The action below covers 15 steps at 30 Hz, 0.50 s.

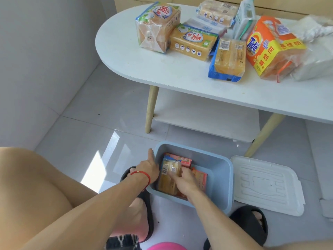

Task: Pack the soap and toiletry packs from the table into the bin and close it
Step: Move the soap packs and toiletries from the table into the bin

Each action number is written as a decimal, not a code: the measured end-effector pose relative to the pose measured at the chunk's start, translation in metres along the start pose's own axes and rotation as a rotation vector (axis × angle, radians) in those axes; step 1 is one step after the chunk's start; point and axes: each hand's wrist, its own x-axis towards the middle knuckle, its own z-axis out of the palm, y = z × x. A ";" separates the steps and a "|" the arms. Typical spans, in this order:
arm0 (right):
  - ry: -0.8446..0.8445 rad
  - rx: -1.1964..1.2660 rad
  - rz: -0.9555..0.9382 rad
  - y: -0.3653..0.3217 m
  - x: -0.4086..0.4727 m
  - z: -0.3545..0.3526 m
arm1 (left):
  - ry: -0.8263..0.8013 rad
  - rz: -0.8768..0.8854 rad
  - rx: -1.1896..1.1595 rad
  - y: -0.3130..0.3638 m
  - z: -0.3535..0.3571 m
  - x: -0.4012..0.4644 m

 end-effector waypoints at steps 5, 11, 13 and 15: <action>-0.015 -0.411 0.015 -0.006 0.011 0.021 | 0.044 0.004 0.013 -0.010 0.010 0.006; 0.095 -0.419 -0.008 -0.009 0.017 0.031 | 0.011 -0.006 0.048 -0.003 0.003 -0.001; 0.015 -0.456 -0.020 -0.014 0.018 0.028 | -0.015 -0.014 0.016 -0.003 0.000 -0.001; -0.069 -0.497 -0.013 -0.016 0.020 0.016 | -0.024 -0.020 -0.004 -0.003 0.000 0.001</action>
